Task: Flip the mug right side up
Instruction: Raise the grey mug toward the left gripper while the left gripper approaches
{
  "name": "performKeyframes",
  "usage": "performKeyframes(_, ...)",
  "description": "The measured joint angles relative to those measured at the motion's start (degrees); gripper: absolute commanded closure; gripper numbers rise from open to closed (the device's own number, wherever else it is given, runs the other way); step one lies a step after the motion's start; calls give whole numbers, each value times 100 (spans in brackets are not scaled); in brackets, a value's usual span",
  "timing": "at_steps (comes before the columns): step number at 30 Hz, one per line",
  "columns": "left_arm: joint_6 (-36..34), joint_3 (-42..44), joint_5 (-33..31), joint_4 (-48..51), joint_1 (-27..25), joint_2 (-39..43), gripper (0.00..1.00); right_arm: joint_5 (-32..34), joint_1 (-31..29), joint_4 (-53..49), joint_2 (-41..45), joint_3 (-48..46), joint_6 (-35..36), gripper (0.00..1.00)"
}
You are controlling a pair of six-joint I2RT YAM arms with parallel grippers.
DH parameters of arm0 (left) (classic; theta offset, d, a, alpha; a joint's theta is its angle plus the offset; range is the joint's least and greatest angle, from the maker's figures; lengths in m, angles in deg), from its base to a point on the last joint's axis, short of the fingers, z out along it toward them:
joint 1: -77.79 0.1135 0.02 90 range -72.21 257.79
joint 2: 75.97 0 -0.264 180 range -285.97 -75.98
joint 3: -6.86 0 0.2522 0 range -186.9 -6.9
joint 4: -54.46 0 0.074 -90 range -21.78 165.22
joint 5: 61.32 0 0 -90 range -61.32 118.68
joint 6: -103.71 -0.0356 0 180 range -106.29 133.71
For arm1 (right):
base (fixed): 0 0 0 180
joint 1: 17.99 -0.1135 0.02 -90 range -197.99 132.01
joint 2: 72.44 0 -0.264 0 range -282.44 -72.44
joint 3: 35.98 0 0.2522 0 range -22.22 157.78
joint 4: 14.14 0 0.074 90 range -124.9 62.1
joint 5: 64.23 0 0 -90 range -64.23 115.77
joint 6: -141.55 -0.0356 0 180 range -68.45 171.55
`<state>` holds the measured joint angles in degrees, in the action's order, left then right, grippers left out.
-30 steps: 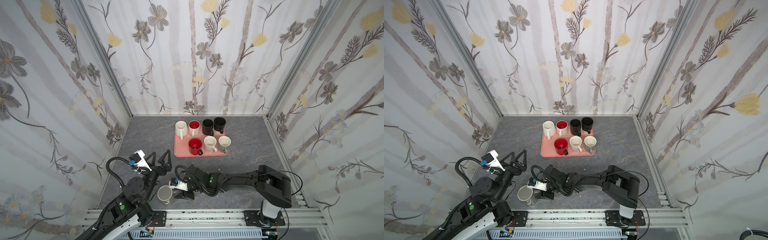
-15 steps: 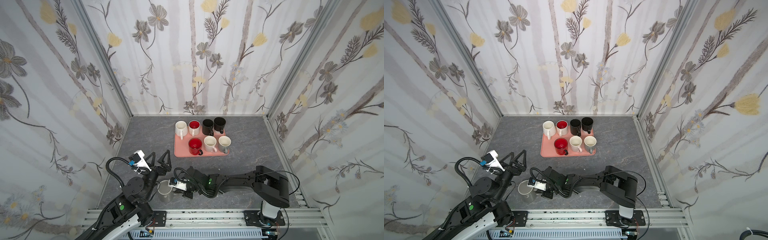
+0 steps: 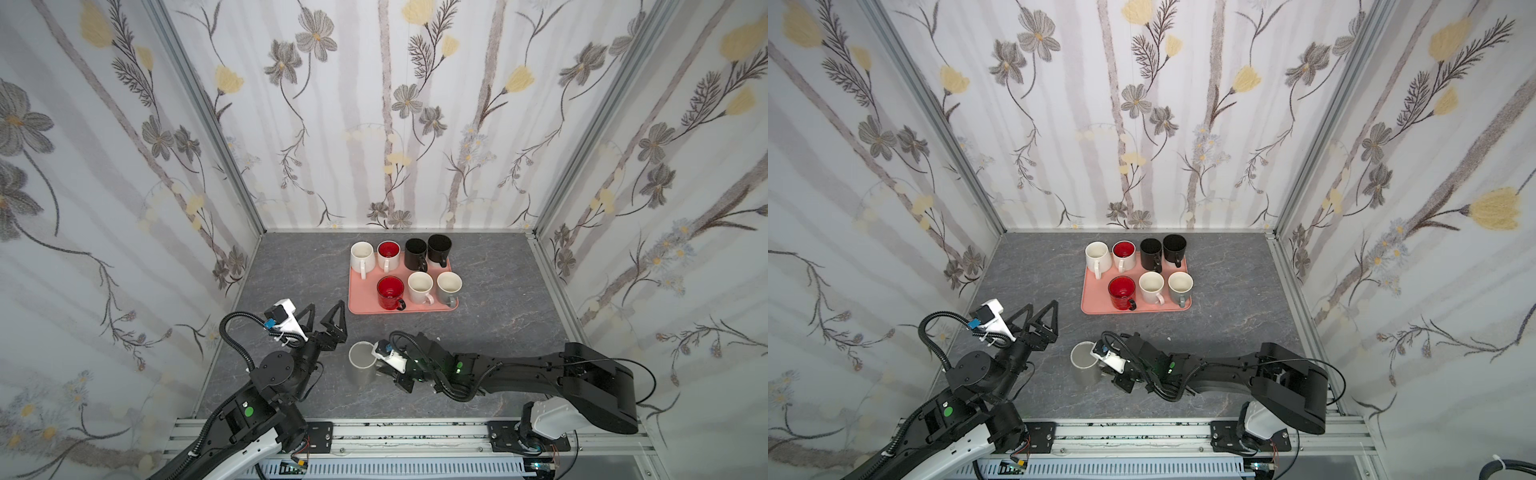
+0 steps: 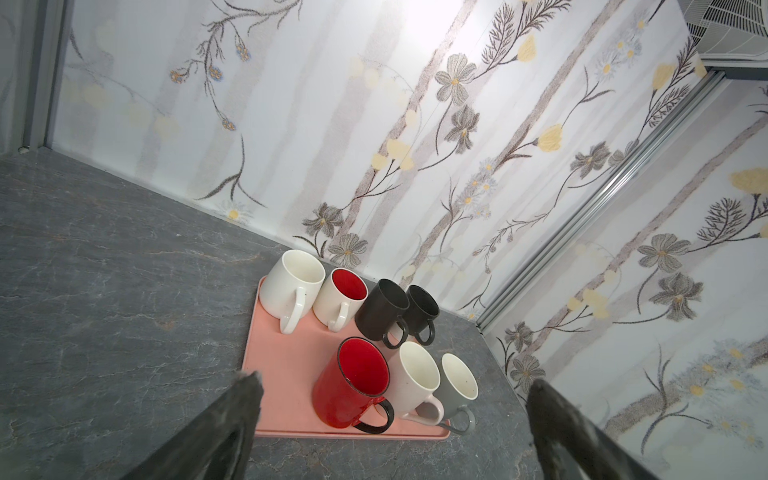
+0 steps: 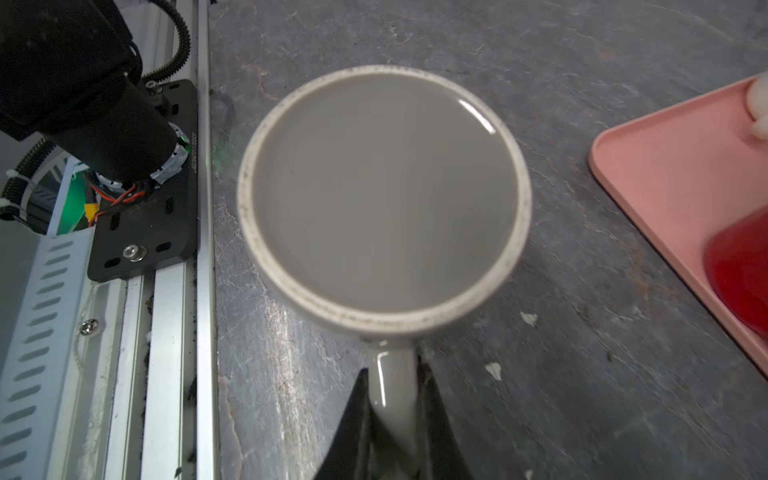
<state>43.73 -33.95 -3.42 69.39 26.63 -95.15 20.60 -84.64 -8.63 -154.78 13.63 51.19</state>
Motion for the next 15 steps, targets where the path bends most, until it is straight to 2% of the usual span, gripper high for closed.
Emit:
performKeyframes(8, -7, 20, 769, -428, 24, -627, 0, 142, 944, 669, 1473, -769, -1005, 100)
performKeyframes(15, -2, 79, 1797, -1073, 186, -1132, 0, -2, 1781, 1432, 2063, -863, -1882, 100)
